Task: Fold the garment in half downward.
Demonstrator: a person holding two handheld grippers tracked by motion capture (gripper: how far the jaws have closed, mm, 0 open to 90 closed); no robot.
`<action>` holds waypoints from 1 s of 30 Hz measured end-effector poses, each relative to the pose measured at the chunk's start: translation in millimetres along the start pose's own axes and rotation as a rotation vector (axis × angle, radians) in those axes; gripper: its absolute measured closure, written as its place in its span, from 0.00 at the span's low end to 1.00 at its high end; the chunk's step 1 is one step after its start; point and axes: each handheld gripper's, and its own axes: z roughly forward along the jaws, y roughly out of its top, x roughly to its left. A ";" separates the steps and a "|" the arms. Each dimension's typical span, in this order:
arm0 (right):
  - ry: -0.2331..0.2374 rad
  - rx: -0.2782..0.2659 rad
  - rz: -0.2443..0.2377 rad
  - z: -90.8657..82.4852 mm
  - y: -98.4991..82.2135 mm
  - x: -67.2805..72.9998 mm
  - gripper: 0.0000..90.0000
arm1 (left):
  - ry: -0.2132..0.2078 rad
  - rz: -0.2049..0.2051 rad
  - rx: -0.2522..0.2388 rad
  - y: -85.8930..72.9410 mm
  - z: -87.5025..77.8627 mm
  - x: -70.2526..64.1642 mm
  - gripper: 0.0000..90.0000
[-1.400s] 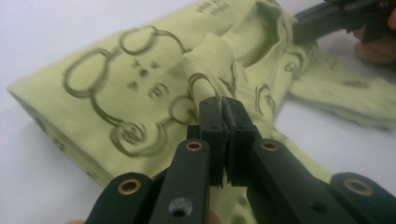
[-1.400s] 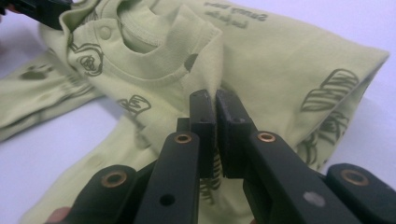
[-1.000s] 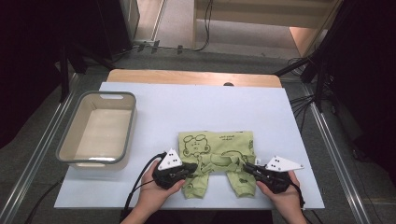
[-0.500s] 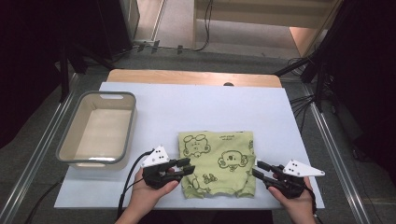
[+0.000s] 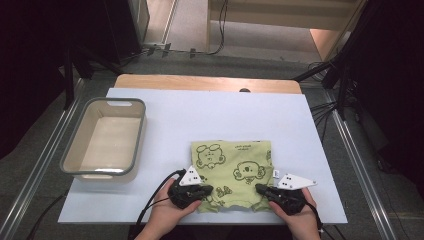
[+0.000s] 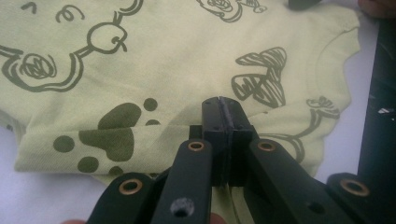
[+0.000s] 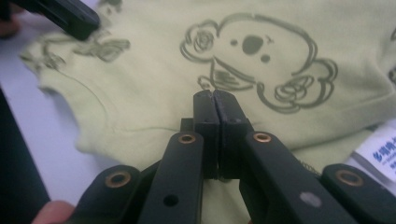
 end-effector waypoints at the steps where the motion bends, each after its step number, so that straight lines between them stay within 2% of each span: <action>1: -0.002 0.018 0.004 0.7 -0.7 -0.9 0.98 | 0.000 0.008 0.002 0.5 -0.2 -0.1 0.99; 4: 0.003 0.027 0.023 0.1 -1.3 -3.5 0.98 | -0.014 -0.002 -0.017 2.6 -2.9 2.3 0.95; 6: 0.004 0.019 0.026 -2.2 -0.7 -5.0 0.98 | -0.018 -0.017 -0.054 6.9 -7.2 6.1 0.90; 9: 0.002 -0.009 0.035 -7.5 2.4 -7.9 0.98 | 0.011 -0.018 -0.093 18.6 -14.2 12.1 0.88; 12: -0.007 -0.037 0.054 -11.2 5.1 -10.6 0.98 | 0.058 -0.014 -0.123 33.0 -16.7 20.0 0.95; 13: -0.015 -0.042 0.049 -11.7 5.7 -11.2 0.98 | 0.074 -0.020 -0.132 38.2 -16.2 23.7 0.98; 16: -0.029 -0.059 0.050 -13.4 7.5 -11.1 0.98 | 0.092 -0.051 -0.152 53.3 -12.9 37.7 0.99; 18: -0.038 -0.069 0.048 -14.2 9.3 -11.2 0.98 | 0.119 -0.060 -0.151 61.1 -8.3 48.6 1.00; 20: -0.047 -0.079 0.046 -14.9 11.9 -12.4 0.98 | 0.136 -0.086 -0.148 65.8 -2.8 60.7 1.00; 24: -0.063 -0.100 0.047 -16.4 19.4 -18.5 0.98 | 0.179 -0.148 -0.140 66.2 4.7 81.6 1.00; 28: -0.087 -0.117 0.067 -19.0 28.5 -31.2 0.97 | 0.217 -0.180 -0.108 61.5 9.4 93.8 0.99; 30: -0.102 -0.128 0.079 -18.5 34.0 -39.1 0.93 | 0.233 -0.187 -0.108 60.0 8.5 97.4 0.91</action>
